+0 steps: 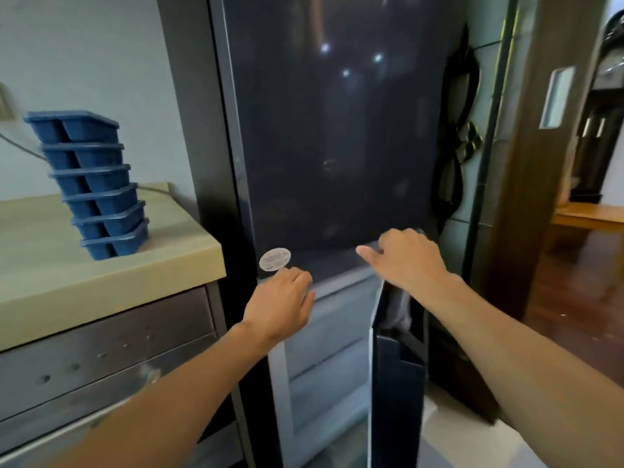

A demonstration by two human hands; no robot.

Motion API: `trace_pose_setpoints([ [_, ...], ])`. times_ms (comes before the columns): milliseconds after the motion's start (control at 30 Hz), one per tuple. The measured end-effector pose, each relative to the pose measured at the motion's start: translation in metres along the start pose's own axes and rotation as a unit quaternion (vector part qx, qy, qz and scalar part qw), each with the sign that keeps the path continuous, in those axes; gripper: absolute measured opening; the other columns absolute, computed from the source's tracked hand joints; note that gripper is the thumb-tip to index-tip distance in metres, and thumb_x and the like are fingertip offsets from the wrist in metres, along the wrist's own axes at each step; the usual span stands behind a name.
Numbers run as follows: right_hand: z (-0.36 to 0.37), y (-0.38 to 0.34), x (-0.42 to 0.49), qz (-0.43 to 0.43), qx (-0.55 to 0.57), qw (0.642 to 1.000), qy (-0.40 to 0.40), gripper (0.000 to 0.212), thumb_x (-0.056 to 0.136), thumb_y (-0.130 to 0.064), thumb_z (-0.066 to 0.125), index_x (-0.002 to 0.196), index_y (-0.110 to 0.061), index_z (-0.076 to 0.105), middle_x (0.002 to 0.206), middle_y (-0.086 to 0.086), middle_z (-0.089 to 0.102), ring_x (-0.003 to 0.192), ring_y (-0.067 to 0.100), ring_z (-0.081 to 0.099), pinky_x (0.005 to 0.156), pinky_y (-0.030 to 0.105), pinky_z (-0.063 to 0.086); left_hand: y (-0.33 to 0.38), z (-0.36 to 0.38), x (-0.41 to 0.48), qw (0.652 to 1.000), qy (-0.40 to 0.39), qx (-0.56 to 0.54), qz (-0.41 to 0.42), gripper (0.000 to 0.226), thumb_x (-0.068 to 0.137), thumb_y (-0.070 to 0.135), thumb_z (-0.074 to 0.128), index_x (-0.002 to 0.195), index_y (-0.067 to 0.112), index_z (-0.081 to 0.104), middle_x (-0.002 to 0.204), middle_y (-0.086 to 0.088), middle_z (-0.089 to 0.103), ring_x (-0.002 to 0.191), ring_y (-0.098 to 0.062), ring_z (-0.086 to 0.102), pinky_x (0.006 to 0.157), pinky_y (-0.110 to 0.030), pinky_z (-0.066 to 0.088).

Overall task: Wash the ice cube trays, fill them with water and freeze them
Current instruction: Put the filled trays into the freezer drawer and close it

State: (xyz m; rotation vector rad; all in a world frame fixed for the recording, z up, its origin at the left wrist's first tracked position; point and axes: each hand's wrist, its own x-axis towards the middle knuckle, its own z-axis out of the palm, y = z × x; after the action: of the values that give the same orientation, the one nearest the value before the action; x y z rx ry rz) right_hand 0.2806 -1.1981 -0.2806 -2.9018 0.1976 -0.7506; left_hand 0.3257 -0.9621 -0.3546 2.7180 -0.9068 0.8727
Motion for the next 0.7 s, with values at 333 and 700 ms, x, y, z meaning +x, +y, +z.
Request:
trace_pose_setpoints([
  [333,0.032,0.087,0.061,0.154,-0.114,0.960,-0.204,0.071,0.086,-0.068,0.060,0.134,-0.017,0.049,0.136,0.012,0.051,0.122,0.041,0.054,0.101,0.056,0.049,0.023,0.125,0.092,0.982,-0.171,-0.003,-0.082,0.047,0.099,0.048,0.047,0.136,0.019,0.045,0.136,-0.005,0.053,0.124,-0.029,0.051,0.097,-0.043,0.047],
  [700,0.108,0.187,0.073,0.141,-0.267,0.943,-0.138,0.099,0.089,-0.075,0.051,0.160,-0.019,0.014,0.165,0.020,0.018,0.147,0.053,0.022,0.115,0.070,0.022,-0.003,0.192,0.146,0.921,-0.325,0.057,-0.206,0.076,0.101,0.052,0.048,0.159,0.013,0.017,0.160,-0.016,0.030,0.143,-0.036,0.036,0.114,-0.051,0.034],
])
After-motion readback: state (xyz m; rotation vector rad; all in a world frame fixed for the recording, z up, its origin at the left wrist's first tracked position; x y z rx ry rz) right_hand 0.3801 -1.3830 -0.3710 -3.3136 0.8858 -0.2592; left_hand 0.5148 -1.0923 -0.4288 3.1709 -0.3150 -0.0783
